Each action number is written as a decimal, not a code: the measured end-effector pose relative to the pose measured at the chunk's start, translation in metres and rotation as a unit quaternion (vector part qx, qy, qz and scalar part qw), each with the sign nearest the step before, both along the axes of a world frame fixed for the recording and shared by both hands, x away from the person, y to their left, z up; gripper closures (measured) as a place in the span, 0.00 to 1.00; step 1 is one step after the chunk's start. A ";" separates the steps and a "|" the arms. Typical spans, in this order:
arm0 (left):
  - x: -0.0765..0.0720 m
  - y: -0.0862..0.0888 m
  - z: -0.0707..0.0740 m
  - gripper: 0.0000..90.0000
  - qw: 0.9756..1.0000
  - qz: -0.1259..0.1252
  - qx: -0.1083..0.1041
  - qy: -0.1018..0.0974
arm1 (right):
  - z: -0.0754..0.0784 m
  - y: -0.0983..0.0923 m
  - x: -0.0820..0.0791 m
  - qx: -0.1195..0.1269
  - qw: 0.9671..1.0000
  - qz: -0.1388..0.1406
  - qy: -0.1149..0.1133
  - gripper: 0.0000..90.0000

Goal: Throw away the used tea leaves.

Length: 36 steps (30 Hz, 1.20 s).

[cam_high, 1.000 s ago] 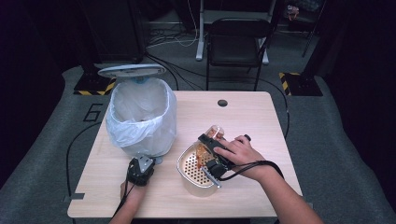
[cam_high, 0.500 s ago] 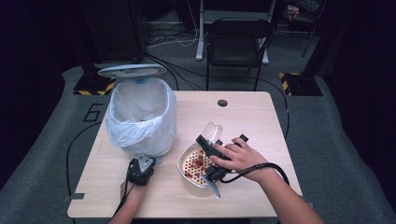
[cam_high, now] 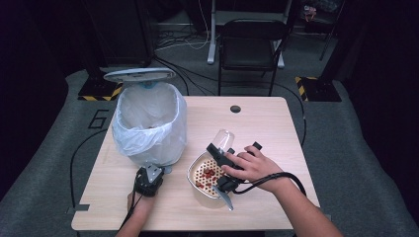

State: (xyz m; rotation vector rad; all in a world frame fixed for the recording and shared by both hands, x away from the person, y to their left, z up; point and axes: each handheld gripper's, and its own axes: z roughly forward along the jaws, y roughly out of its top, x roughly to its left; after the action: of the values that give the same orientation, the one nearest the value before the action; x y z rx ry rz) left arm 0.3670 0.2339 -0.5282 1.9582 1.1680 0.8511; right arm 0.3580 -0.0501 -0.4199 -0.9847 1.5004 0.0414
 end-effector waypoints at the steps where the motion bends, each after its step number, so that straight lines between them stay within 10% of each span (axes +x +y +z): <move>1: 0.000 0.000 0.000 0.94 1.000 0.000 0.000 0.000 | 0.002 0.000 -0.001 -0.014 1.000 -0.004 -0.005 0.52; 20: 0.000 0.000 0.000 0.94 1.000 -0.002 0.000 0.003 | 0.003 0.003 -0.004 -0.002 1.000 0.005 -0.002 0.52; 23: 0.000 0.000 0.000 0.94 1.000 -0.002 0.000 0.003 | 0.000 0.003 -0.004 0.032 0.999 0.009 0.010 0.52; 33: 0.000 0.000 0.000 0.94 1.000 0.001 -0.007 0.000 | 0.010 0.005 -0.008 -0.001 1.000 0.008 0.009 0.52; 36: 0.001 0.002 0.002 0.94 1.000 -0.002 0.011 -0.003 | 0.018 0.006 -0.010 0.033 0.999 0.013 0.028 0.52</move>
State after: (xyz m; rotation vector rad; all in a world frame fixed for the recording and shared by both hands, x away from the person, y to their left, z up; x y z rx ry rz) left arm 0.3676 0.2355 -0.5266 1.9728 1.1559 0.8708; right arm 0.3483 -0.0446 -0.4019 -0.9555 1.5280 0.1371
